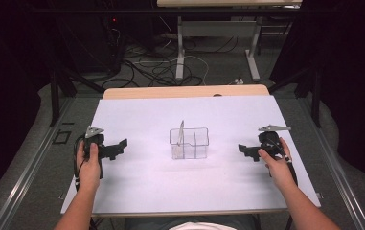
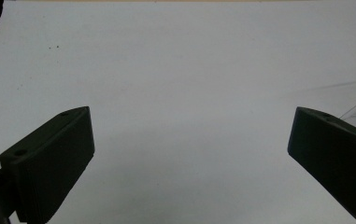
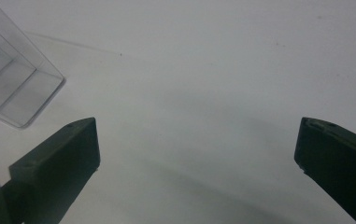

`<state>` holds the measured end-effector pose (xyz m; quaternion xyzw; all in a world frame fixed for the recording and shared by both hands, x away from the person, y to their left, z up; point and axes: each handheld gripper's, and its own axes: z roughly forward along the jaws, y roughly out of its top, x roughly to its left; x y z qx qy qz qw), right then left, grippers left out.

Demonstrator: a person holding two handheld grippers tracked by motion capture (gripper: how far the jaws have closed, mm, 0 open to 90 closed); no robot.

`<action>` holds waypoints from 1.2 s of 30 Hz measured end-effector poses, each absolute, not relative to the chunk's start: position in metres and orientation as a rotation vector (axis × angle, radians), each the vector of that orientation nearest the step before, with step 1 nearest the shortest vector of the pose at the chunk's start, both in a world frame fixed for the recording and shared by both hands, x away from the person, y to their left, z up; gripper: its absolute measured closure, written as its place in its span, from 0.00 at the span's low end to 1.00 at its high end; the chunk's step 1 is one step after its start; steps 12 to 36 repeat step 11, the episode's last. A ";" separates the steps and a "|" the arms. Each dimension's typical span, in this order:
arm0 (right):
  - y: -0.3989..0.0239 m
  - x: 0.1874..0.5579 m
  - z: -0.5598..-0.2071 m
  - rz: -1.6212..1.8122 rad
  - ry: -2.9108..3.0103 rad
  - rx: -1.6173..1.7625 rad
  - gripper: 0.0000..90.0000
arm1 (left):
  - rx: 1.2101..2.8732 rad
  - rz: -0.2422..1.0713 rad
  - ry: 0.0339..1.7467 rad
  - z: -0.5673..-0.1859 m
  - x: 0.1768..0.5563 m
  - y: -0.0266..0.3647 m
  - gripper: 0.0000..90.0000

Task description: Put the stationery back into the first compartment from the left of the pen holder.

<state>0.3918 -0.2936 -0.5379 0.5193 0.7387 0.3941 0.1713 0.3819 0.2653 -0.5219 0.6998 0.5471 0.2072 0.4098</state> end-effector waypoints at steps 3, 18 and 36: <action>-0.293 0.392 -0.538 1.116 2.099 1.474 0.00 | 1.756 0.506 1.397 -0.526 0.382 0.267 0.01; -0.295 0.391 -0.538 1.116 2.098 1.465 0.00 | 1.746 0.510 1.422 -0.532 0.384 0.268 0.02; -0.295 0.391 -0.538 1.116 2.098 1.465 0.00 | 1.746 0.510 1.422 -0.532 0.384 0.268 0.02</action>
